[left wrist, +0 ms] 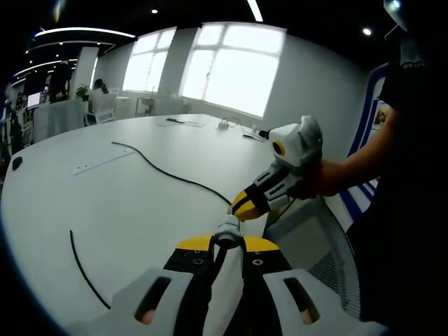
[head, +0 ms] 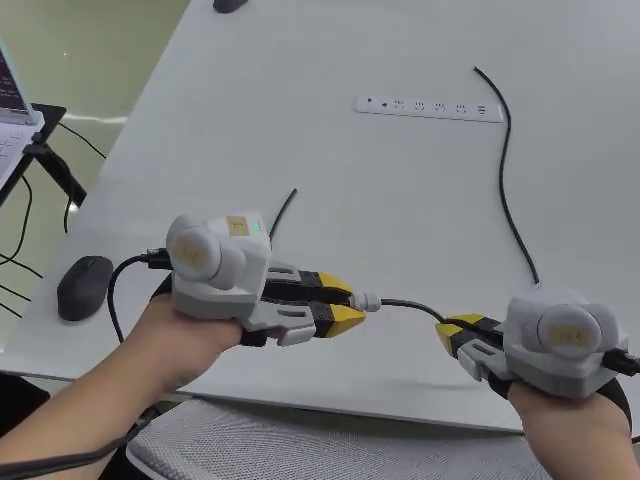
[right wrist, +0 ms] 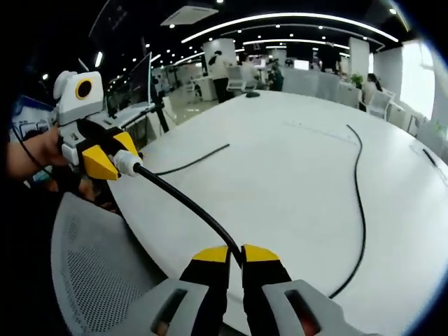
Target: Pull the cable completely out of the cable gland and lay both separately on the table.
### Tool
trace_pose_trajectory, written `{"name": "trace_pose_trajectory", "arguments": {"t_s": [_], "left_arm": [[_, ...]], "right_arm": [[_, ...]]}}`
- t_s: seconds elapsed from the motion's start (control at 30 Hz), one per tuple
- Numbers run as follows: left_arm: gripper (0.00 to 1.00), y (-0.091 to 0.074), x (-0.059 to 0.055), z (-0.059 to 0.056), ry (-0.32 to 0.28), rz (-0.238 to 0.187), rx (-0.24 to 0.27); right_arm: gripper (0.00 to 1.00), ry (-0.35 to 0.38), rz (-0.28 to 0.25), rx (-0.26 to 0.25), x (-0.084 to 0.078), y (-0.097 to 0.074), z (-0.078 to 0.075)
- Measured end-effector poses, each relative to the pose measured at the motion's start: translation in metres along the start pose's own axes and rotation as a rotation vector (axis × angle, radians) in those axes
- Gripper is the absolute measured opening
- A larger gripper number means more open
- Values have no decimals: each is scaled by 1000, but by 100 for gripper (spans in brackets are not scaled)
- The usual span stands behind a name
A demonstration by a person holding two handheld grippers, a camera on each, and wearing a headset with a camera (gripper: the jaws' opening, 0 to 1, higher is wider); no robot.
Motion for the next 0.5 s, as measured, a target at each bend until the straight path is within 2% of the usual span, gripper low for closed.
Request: {"name": "trace_pose_trajectory", "arguments": {"t_s": [0.13, 0.33, 0.5], "left_arm": [[14, 2, -2, -2, 0, 6, -5], [15, 1, -1, -1, -3, 4, 0], [15, -3, -2, 1, -10, 1, 5]], "right_arm": [[0, -14, 15, -8, -3, 0, 2], [1, -27, 12, -7, -1, -3, 2], [2, -97, -13, 6, 4, -14, 4]]}}
Point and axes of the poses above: the centre of the closed fingertips' face, and the gripper's own axes: y roughly forward along the fingers, z roughly to its left, x roughly out of its top, the point moved 3 cm from there along -y, roughly backward along the fingers, and after that the axes turned 3 degrees about -x, right-handed, at the moved point
